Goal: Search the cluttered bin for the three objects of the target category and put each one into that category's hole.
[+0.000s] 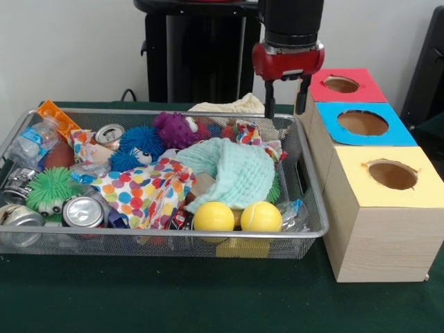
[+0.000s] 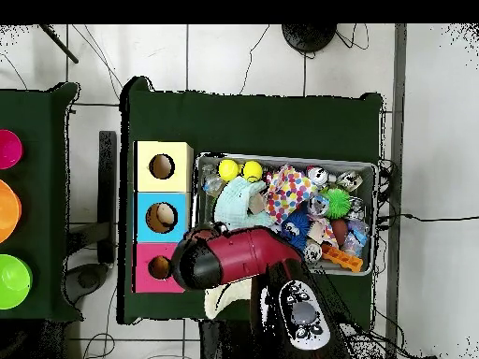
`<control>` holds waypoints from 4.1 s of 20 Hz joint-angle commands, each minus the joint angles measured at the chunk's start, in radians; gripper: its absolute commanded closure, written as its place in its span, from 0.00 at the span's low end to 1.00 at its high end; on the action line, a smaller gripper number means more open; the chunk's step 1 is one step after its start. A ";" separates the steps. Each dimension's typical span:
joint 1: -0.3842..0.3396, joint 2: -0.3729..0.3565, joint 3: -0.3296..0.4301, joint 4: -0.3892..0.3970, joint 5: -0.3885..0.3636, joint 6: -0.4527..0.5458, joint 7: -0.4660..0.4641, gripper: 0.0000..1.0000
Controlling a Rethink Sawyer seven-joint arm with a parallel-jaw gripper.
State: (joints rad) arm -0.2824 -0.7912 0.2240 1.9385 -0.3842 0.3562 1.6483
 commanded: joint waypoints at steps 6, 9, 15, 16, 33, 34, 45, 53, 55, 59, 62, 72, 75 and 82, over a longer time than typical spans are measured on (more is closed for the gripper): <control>-0.046 0.220 -0.097 -0.040 0.004 -0.178 0.183 0.00; -0.040 0.261 -0.118 -0.057 0.000 -0.218 0.180 0.00; -0.019 0.395 -0.153 -0.112 0.004 -0.313 0.176 0.00; -0.019 0.421 -0.157 -0.125 0.002 -0.328 0.170 0.00; -0.058 0.621 -0.158 -0.233 0.028 -0.381 0.133 0.00; -0.076 0.611 -0.151 -0.245 0.017 -0.355 0.108 0.00; -0.274 0.524 0.004 -0.433 -0.111 0.026 -0.214 0.00; -0.334 0.512 0.129 -0.495 -0.193 0.197 -0.265 0.00; -0.334 0.502 0.156 -0.482 -0.197 0.210 -0.236 0.00; -0.318 0.489 0.200 -0.491 -0.196 0.282 -0.217 0.00; -0.295 0.462 0.221 -0.509 -0.200 0.344 -0.225 0.00; -0.282 0.236 0.238 -0.414 -0.190 0.528 -0.212 0.00; -0.287 0.203 0.245 -0.399 -0.180 0.554 -0.205 0.00; -0.314 0.215 0.253 -0.371 -0.196 0.504 -0.194 0.00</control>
State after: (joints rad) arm -0.5715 -0.5606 0.4118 1.6272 -0.5353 0.8061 1.6623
